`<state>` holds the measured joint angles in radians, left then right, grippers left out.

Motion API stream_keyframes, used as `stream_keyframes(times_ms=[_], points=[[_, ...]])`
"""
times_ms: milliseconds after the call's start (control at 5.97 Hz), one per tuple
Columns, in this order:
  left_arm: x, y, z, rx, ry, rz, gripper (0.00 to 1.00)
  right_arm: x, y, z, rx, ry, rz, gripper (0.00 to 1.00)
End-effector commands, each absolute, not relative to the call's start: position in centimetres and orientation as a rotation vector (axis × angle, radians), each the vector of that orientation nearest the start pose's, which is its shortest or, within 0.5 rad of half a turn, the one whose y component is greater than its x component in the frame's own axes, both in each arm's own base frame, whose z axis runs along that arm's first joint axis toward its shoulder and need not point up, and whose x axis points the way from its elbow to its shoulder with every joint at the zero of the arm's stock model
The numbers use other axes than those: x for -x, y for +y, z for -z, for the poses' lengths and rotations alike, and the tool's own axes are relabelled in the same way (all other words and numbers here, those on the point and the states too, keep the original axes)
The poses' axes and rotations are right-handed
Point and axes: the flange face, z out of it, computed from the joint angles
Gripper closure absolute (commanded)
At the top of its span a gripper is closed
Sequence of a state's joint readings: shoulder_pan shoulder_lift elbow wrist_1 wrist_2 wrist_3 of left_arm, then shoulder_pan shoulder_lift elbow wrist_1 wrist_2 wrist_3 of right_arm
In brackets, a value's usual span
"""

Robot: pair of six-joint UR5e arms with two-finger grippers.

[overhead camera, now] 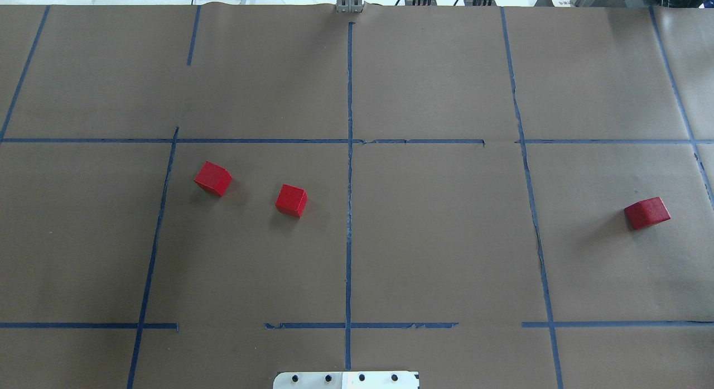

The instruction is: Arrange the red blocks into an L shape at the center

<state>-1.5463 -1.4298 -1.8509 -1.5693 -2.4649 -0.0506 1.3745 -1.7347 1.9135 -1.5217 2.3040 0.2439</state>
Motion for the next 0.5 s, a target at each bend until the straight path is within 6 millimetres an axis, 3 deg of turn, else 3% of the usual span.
stream_keyframes(times_ms=[0,335], points=[[4.48,-43.35,-58.52,-0.091,0.889,-0.042,0.00,1.87,-43.51,-56.27,-0.050,-0.761,0.038,0.00],[4.48,-43.21,-58.65,-0.088,0.890,-0.041,0.00,1.83,-42.91,-57.12,-0.041,-0.761,0.037,0.00]])
